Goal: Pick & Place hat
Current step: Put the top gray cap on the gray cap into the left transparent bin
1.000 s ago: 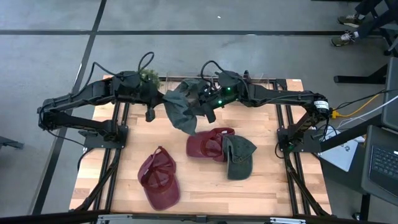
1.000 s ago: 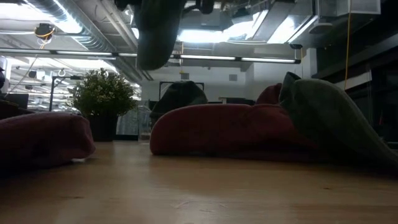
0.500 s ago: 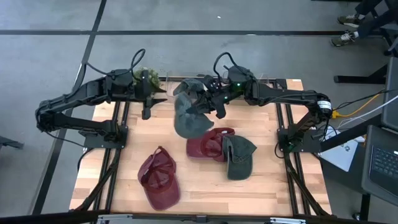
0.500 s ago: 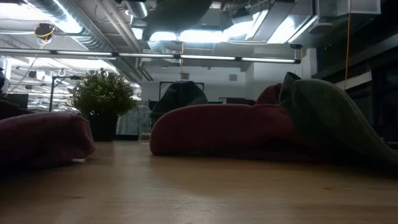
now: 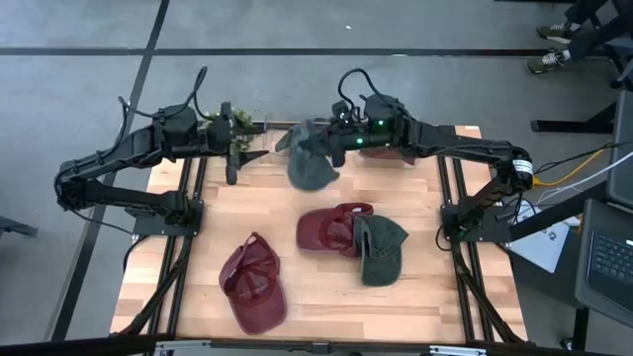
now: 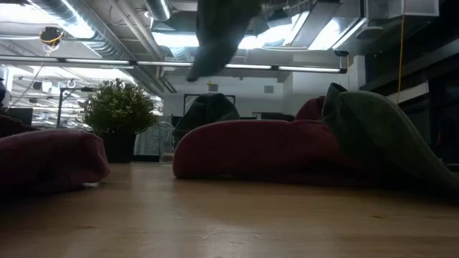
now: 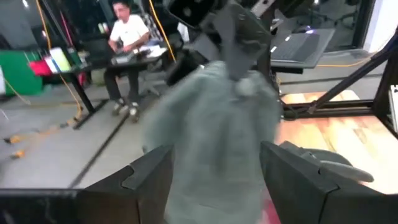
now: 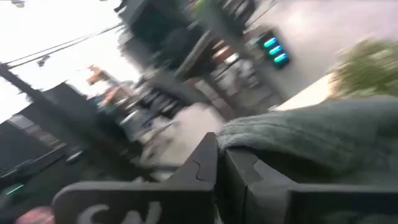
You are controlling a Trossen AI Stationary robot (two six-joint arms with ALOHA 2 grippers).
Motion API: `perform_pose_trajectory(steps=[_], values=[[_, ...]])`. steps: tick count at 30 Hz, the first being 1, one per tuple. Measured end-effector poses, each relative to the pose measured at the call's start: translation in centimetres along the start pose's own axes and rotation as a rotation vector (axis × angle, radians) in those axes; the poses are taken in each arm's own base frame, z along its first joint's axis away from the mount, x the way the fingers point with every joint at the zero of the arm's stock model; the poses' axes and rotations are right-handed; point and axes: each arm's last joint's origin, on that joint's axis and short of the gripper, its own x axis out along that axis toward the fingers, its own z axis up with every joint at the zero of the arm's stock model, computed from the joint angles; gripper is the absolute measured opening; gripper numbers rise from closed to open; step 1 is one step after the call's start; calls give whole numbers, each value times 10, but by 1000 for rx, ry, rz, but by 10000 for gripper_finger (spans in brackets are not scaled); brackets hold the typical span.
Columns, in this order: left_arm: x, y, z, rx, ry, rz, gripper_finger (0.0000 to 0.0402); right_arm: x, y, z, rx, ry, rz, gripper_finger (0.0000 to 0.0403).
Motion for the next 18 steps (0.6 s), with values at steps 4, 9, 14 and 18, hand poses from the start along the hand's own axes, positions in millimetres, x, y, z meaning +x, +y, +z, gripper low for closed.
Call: perform_pose_trajectory(steps=[4,9,14,18], values=[[14,-3,-3,-36,30,-16,229,0,-3,2,-52,-62,-88,8],[39,-10,-2,-29,19,-45,229,2,-4,1,-67,-63,-98,9],[59,-14,-1,33,-11,-30,229,6,-8,-1,-66,-74,-128,9],[67,-16,-3,73,12,75,229,8,-10,-2,-68,-78,-130,9]])
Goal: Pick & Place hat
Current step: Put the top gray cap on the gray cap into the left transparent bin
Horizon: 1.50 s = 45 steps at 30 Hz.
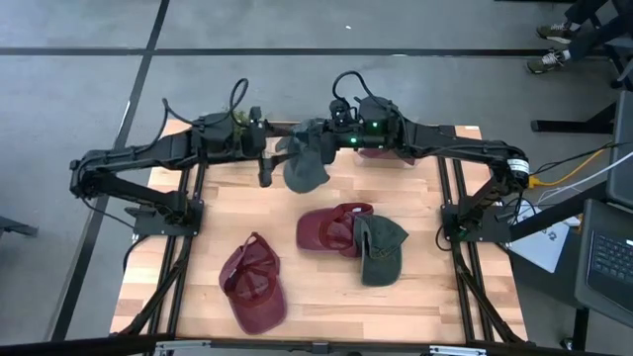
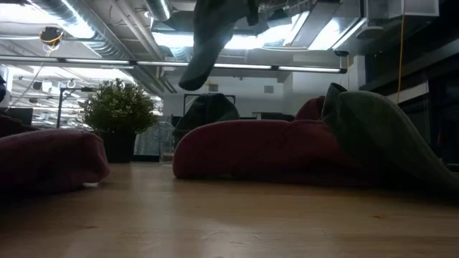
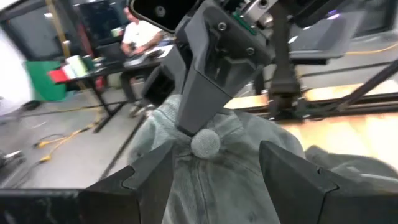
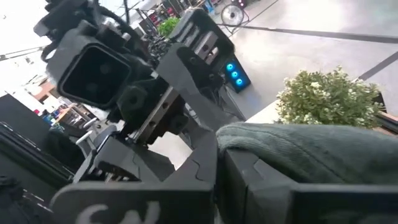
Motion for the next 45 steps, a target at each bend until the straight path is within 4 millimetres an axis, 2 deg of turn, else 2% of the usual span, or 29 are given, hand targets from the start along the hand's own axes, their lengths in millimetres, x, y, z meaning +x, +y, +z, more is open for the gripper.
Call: perform_pose_trajectory(steps=[10,17,24,29,33,37,41,45], values=[[10,-2,0,82,7,70,229,1,1,2,29,-9,39,9],[20,-2,2,118,-30,107,229,1,8,4,51,-2,149,9],[25,-6,1,134,-41,65,222,1,9,4,57,-8,156,9],[23,-8,1,147,-27,60,169,0,10,6,12,-32,171,12],[17,-7,0,148,-10,50,94,0,10,6,-19,-31,167,28],[10,-7,-2,146,27,39,16,1,9,5,-23,-20,165,64],[-1,-5,-6,146,70,-17,8,0,10,5,-90,11,221,114],[-15,-4,-13,141,101,-232,7,-1,12,3,-216,39,297,161]])
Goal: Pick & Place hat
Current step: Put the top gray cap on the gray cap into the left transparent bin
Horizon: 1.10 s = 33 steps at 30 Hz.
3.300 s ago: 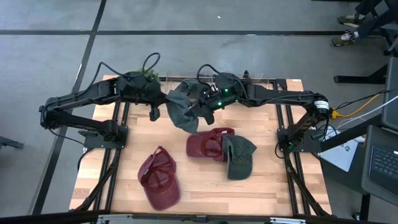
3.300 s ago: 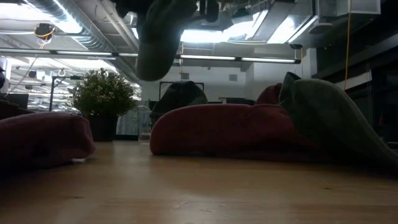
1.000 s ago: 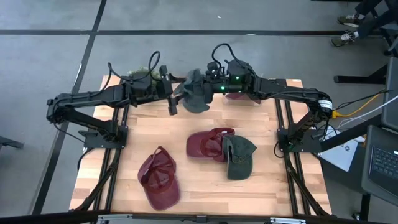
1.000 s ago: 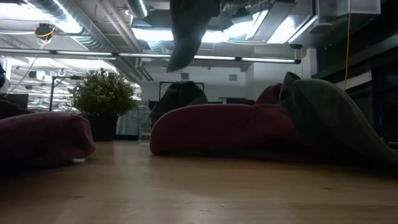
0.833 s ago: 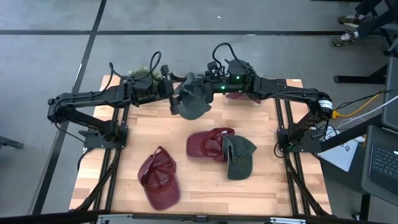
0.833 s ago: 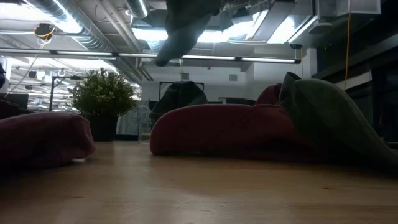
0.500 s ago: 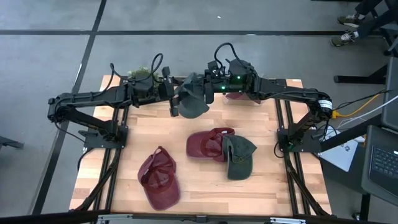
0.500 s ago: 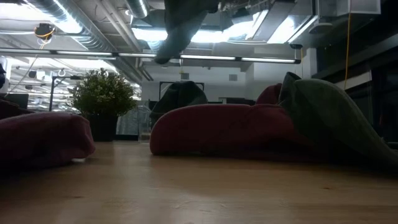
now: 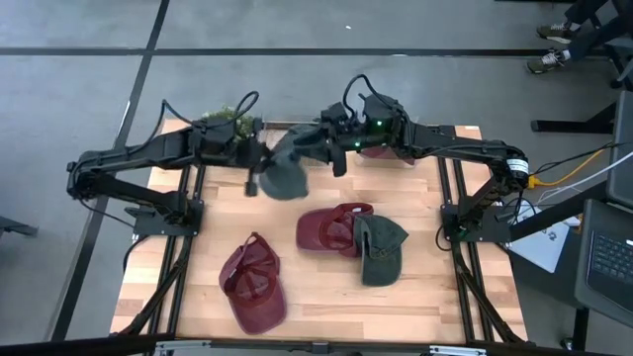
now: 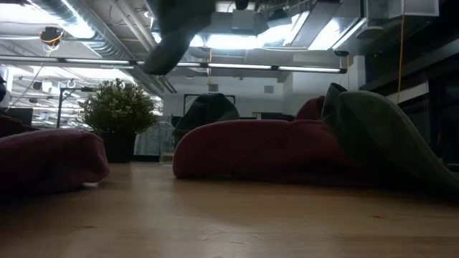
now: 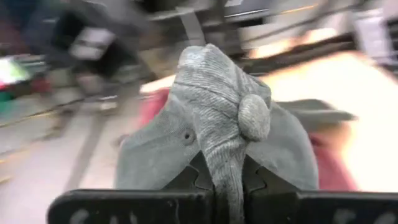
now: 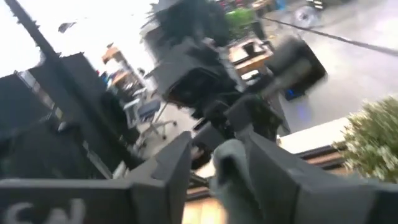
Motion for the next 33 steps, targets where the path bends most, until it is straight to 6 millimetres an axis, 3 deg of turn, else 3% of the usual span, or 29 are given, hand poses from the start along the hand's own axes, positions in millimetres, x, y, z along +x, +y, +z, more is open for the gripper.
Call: perform_pose_trajectory(steps=[6,9,16,24,33], values=[[-16,-1,-11,-106,-30,-365,6,4,10,-9,-285,63,63,205],[-18,2,-12,-223,-42,-442,6,9,21,-19,-466,108,70,216],[-14,5,-14,-419,-9,-512,7,19,51,-35,-860,140,-112,219],[-1,0,-13,-561,44,-555,7,21,56,-38,-887,143,-154,216],[22,-7,-9,-549,35,-585,8,30,56,-49,-882,169,-137,216]])
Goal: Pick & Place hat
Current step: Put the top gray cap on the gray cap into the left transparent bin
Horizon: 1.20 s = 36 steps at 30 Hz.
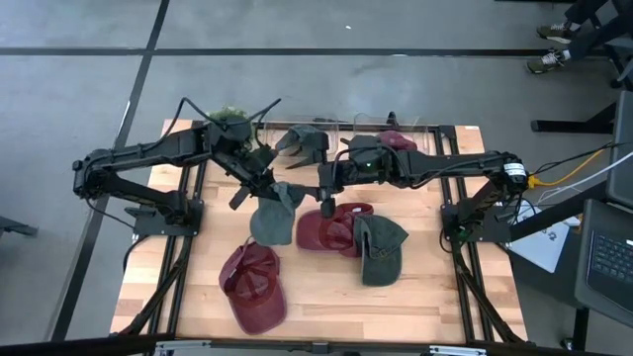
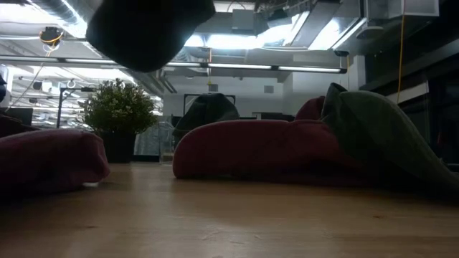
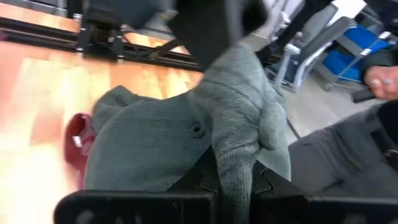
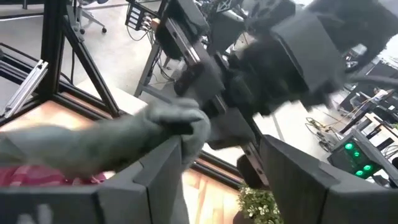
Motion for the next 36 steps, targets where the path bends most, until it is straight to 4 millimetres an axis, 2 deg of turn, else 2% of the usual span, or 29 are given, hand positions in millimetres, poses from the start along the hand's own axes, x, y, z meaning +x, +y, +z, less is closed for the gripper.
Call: perform_pose_trajectory(steps=[12,20,36], values=[[-9,13,2,-68,-29,92,8,1,6,2,1,-2,16,216],[-7,6,2,-80,-12,-55,8,1,2,0,-8,46,-66,216],[-5,1,0,-118,18,-122,8,1,-2,-3,-54,67,-103,216]])
